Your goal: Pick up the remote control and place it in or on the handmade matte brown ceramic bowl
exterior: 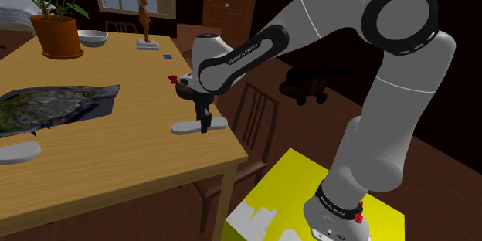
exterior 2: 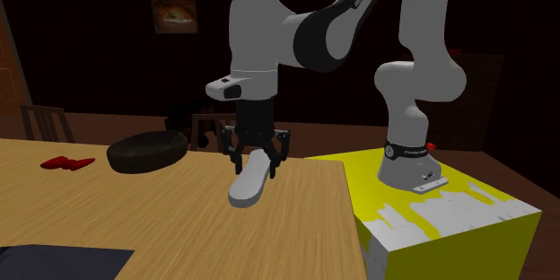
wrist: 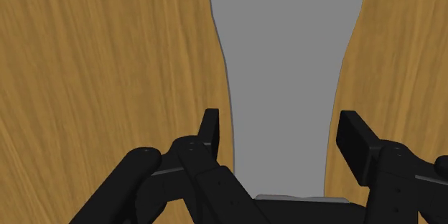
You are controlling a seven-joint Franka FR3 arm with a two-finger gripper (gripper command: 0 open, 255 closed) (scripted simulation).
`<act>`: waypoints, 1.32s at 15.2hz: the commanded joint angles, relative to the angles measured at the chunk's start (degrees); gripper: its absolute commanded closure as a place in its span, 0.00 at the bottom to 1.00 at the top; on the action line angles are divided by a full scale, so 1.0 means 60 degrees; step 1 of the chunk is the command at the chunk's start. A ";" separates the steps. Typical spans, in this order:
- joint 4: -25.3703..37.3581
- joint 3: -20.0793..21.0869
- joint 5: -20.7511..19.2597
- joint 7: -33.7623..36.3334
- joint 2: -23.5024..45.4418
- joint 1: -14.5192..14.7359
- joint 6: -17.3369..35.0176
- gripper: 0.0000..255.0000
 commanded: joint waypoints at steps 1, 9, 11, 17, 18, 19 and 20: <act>-0.0003 0.0001 0.0001 0.0000 0.0002 0.0001 -0.0002 1.00; -0.0003 0.0001 0.0001 0.0000 0.0003 0.0001 -0.0001 1.00; 0.0082 0.0002 0.0006 -0.0007 -0.0161 0.0002 -0.0250 1.00; 0.0398 0.0005 0.0020 -0.0027 -0.0598 0.0004 -0.1002 1.00; 0.0457 0.0005 0.0022 -0.0030 -0.0664 0.0004 -0.1127 1.00; 0.0518 0.0006 0.0024 -0.0033 -0.0729 0.0005 -0.1253 1.00; 0.0582 0.0006 0.0026 -0.0036 -0.0792 0.0005 -0.1379 1.00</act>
